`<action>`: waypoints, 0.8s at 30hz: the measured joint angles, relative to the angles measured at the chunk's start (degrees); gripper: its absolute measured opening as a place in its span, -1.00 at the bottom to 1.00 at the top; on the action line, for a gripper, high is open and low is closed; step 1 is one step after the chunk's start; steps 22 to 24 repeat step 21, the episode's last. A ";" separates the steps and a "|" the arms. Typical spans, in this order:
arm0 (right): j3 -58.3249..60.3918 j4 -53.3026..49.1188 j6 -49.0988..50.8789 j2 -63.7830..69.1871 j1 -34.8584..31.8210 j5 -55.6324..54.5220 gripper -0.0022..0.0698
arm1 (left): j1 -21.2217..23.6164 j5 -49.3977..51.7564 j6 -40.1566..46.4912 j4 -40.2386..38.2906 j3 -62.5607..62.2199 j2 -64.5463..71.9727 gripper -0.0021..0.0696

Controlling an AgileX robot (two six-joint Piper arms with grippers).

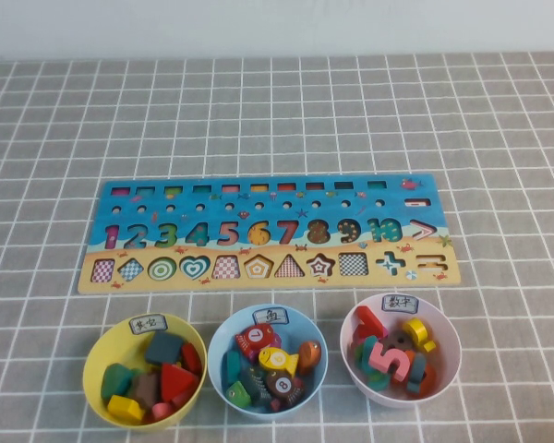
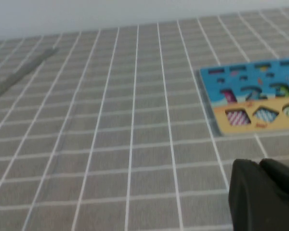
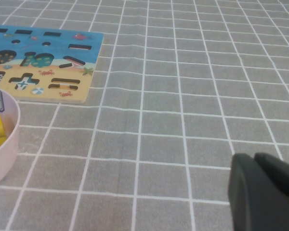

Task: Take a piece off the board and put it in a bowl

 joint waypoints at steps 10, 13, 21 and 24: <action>0.00 0.00 0.00 0.00 0.00 0.00 -0.99 | 0.00 7.23 -0.14 2.83 0.00 0.00 -0.95; 0.00 0.00 0.00 0.00 0.00 0.00 -0.99 | 0.00 7.23 -0.14 2.96 0.00 0.00 -0.95; 0.00 0.00 0.00 0.00 0.00 0.00 -0.99 | 0.00 7.23 -0.14 2.96 0.00 0.00 -0.95; 0.00 0.00 0.00 0.00 0.00 0.00 -0.99 | 0.00 7.23 -0.14 2.96 0.00 0.00 -0.95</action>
